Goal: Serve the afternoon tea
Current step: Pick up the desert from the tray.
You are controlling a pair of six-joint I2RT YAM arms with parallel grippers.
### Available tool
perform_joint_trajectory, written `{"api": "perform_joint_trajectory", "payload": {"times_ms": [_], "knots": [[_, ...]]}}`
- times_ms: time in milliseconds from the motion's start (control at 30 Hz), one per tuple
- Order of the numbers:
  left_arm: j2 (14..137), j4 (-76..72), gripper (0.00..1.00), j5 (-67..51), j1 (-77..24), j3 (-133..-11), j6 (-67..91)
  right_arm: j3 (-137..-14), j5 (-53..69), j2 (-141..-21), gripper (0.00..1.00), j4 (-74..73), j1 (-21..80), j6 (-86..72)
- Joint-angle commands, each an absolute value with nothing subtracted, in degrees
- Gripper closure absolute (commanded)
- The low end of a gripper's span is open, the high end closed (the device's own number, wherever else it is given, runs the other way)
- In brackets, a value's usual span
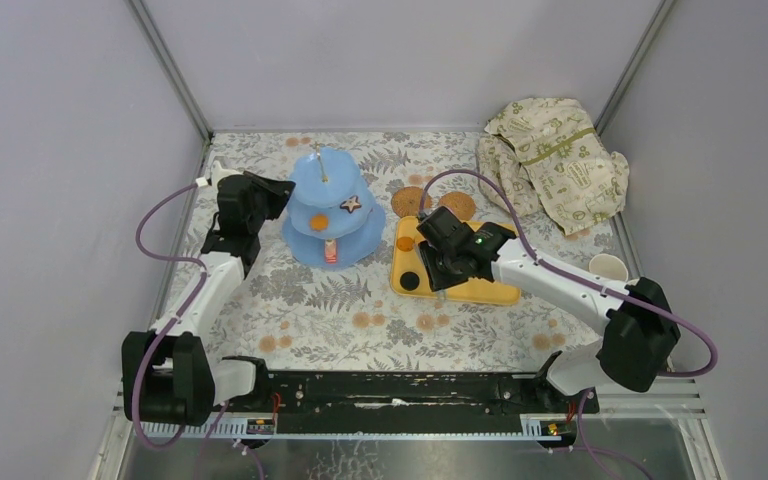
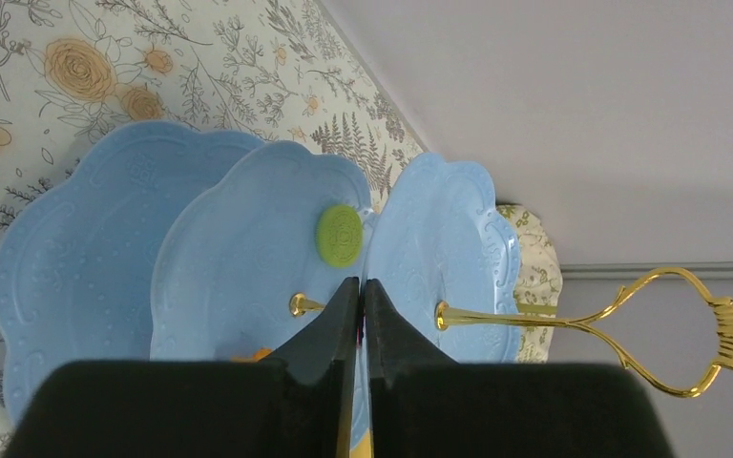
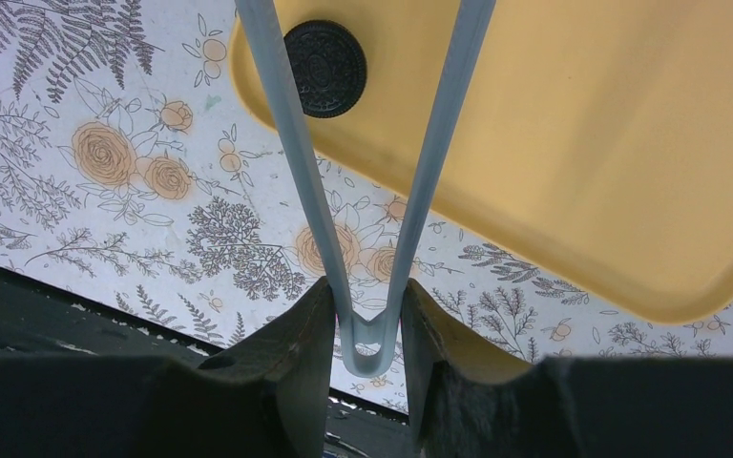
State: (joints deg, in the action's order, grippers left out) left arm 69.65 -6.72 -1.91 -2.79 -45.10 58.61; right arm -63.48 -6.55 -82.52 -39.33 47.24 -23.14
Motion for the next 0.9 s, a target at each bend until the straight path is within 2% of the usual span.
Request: {"api": "perform_joint_trajectory", "payload": {"times_ms": [0,100,267,333,567,867], "knots": [[67.96,-8.16,0.92,-0.57,-2.3,-44.27,60.77,-66.37,-6.31,-82.62,0.64,-38.41,46.63,-22.15],[67.79,-7.89,0.9,-0.63,-2.33,-44.13,60.82,-66.73,-6.26,-83.2,0.64,-38.49,46.35,-21.79],[67.24,-7.59,0.58,-0.35,-2.32,-43.81,61.29,-67.38,-5.7,-84.93,0.64,-38.99,45.2,-20.85],[66.84,-7.64,0.51,0.03,-2.37,-43.54,61.35,-67.72,-5.18,-86.3,0.64,-39.27,44.37,-20.34],[64.32,-6.76,0.45,1.48,-2.38,-42.82,61.82,-69.5,-2.94,-90.8,0.64,-39.69,42.01,-19.21],[55.87,-4.74,0.42,6.27,-2.42,-40.06,62.14,-71.86,-2.02,-96.81,0.63,-41.56,40.98,-18.01]]}}
